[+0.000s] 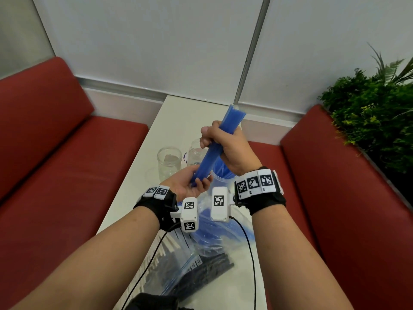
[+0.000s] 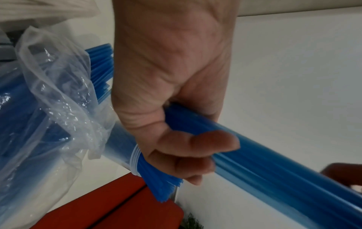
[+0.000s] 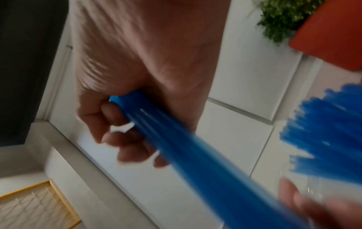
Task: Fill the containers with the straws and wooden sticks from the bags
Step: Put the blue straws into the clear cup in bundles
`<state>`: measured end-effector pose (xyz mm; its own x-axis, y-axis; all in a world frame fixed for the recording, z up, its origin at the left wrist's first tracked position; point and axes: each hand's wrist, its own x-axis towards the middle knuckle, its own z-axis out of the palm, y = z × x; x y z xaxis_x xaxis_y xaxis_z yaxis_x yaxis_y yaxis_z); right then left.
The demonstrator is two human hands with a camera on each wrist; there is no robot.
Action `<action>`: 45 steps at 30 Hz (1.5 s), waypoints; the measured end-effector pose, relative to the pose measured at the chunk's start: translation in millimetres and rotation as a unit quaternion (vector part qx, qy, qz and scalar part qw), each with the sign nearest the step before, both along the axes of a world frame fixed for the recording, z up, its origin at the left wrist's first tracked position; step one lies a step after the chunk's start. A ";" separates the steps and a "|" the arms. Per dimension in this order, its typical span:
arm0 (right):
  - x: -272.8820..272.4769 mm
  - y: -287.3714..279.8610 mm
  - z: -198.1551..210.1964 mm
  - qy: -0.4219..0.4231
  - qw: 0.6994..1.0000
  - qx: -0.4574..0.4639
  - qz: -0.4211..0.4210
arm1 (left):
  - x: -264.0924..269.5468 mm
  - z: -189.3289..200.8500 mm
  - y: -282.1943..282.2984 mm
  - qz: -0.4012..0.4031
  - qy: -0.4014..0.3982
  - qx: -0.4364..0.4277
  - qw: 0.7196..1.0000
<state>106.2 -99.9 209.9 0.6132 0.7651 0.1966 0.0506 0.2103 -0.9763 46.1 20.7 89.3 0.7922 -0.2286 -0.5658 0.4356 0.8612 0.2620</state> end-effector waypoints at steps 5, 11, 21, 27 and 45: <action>24.7 -12.0 -0.2 -0.059 0.992 -0.107 0.011 | 1.9 -5.6 9.3 0.002 0.034 0.017 0.999; 52.2 -21.3 -7.7 -0.054 0.963 -0.261 0.051 | 5.7 -28.7 14.1 0.006 0.067 0.083 0.994; 108.3 -35.3 -21.5 -0.059 0.933 -0.346 -0.076 | 18.5 -76.0 23.8 -0.049 0.089 0.492 0.864; 129.7 -29.0 -39.0 -0.098 0.919 -0.355 -0.143 | 15.2 -108.3 32.2 -0.307 -0.057 0.765 0.563; 124.9 -16.7 -102.5 -0.219 0.901 -0.256 -0.272 | 24.8 -119.9 20.8 -0.512 -0.151 0.825 0.185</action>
<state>231.1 -116.6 107.4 0.8745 0.4334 0.2178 0.4143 -0.4338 -0.8001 70.9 41.6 -30.6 0.8638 -0.0589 -0.5003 -0.0993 -0.9936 -0.0545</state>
